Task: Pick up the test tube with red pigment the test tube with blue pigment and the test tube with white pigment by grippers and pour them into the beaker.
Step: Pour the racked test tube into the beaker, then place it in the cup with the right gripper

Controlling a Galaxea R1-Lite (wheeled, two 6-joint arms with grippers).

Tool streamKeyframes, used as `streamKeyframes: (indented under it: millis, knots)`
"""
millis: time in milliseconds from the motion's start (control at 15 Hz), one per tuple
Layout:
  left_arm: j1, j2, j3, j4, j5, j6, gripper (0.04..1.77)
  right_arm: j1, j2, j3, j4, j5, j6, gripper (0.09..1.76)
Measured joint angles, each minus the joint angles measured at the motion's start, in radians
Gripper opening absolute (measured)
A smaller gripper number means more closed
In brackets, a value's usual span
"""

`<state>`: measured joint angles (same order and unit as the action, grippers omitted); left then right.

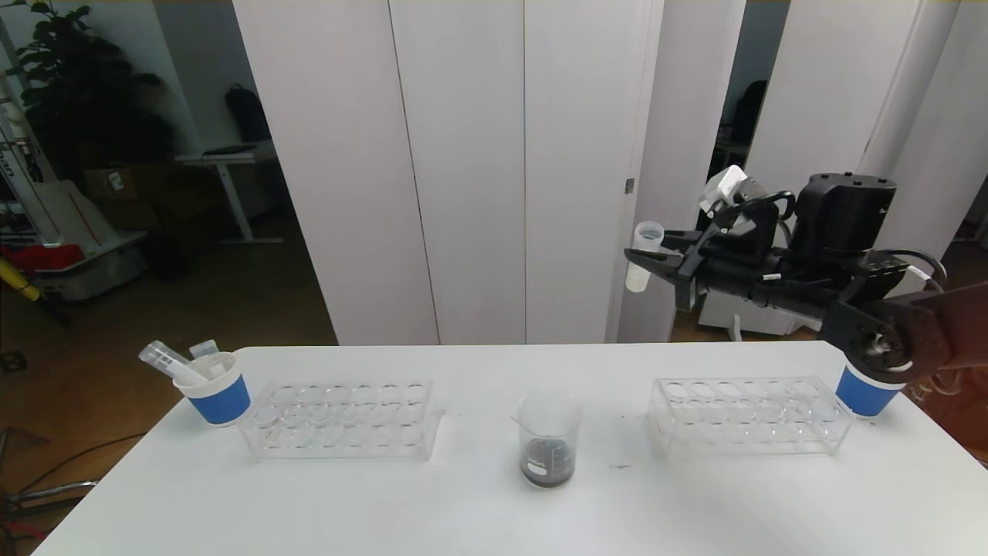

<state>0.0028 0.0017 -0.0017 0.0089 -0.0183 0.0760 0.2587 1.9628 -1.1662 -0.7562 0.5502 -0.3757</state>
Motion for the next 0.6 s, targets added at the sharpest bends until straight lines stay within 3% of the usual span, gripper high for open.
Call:
streamKeyframes:
  millis: [333,600]
  knots:
    - [0.0,0.0,0.0,0.0,0.0,0.0,1.75,0.034,0.003,0.047,-0.001,-0.001,-0.202,0.58]
    - [0.0,0.0,0.0,0.0,0.0,0.0,1.75,0.089,0.002,0.107,-0.111,-0.006,-0.245,0.58]
